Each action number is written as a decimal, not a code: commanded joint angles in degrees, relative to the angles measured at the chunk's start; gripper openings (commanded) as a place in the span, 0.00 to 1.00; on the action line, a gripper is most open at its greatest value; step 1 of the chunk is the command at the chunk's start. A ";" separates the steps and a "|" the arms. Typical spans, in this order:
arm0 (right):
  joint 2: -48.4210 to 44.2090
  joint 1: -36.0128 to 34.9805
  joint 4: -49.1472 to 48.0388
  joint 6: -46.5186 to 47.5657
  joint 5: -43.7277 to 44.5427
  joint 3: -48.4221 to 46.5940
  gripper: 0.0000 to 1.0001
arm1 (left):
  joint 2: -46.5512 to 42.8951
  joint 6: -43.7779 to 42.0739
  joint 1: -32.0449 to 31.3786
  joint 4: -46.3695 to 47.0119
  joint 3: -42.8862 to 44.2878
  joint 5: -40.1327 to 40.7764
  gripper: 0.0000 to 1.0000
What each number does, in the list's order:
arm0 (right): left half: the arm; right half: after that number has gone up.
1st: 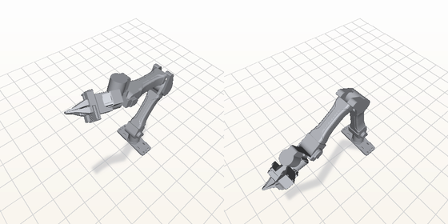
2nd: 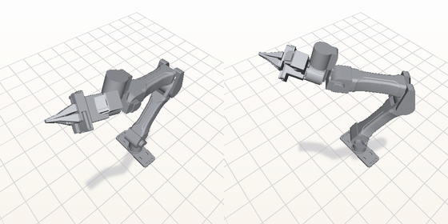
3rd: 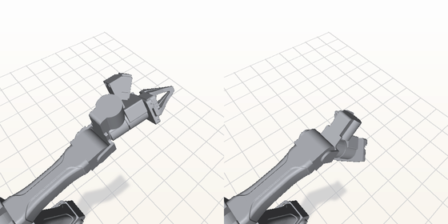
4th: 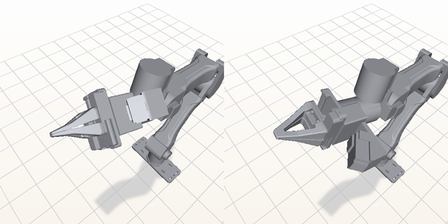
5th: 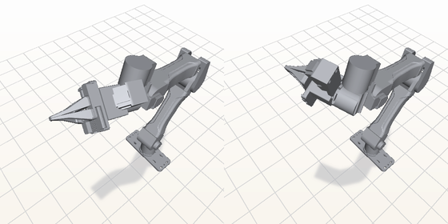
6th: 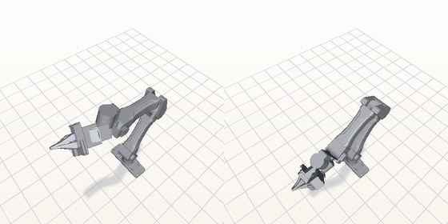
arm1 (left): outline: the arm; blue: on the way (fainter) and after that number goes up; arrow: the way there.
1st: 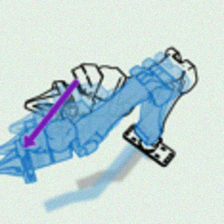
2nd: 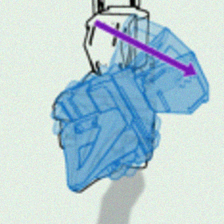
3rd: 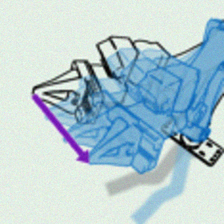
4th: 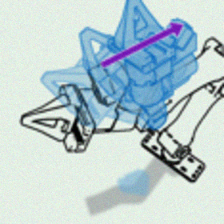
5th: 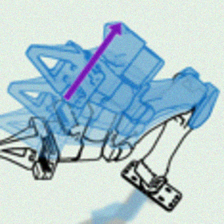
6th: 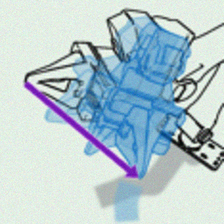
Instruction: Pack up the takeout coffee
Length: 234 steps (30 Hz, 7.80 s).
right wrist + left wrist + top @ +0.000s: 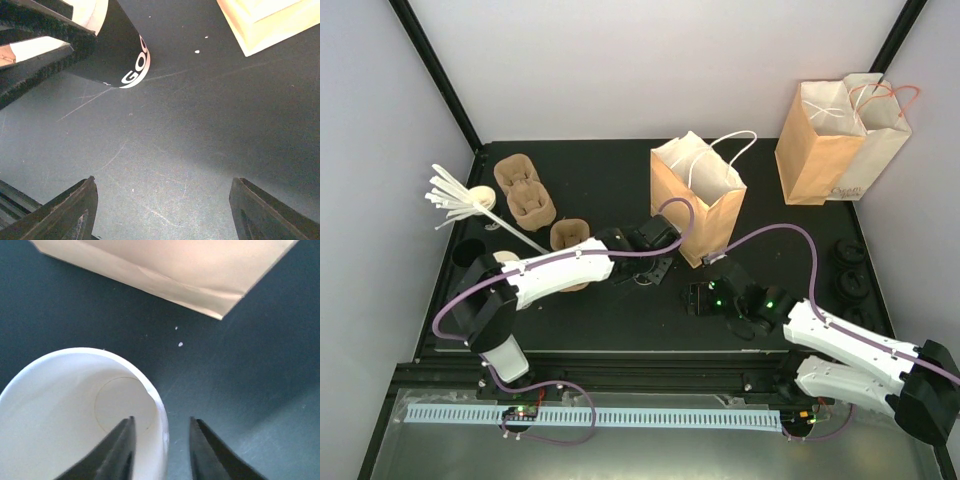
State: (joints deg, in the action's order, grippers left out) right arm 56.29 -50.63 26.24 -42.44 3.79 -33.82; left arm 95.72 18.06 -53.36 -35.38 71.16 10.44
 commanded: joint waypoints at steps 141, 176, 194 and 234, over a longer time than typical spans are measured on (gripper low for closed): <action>35.50 89.80 16.22 2.48 -4.84 -24.50 0.91 | -30.55 3.56 24.67 12.19 -22.52 -48.99 0.71; 32.89 87.65 22.18 0.70 -0.61 -28.05 0.77 | -29.85 2.79 24.67 11.15 -22.53 -48.53 0.72; 10.70 65.15 28.99 4.19 -3.31 -24.09 0.76 | -30.52 2.77 24.70 10.35 -22.19 -47.84 0.72; 47.78 -6.21 39.17 26.08 10.87 -66.98 0.71 | -30.29 5.04 42.20 6.56 -19.73 -47.23 0.73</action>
State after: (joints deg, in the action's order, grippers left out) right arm 98.98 -57.41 57.10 -20.03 10.72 -94.39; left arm 65.95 22.68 -11.53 -27.94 52.14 -34.85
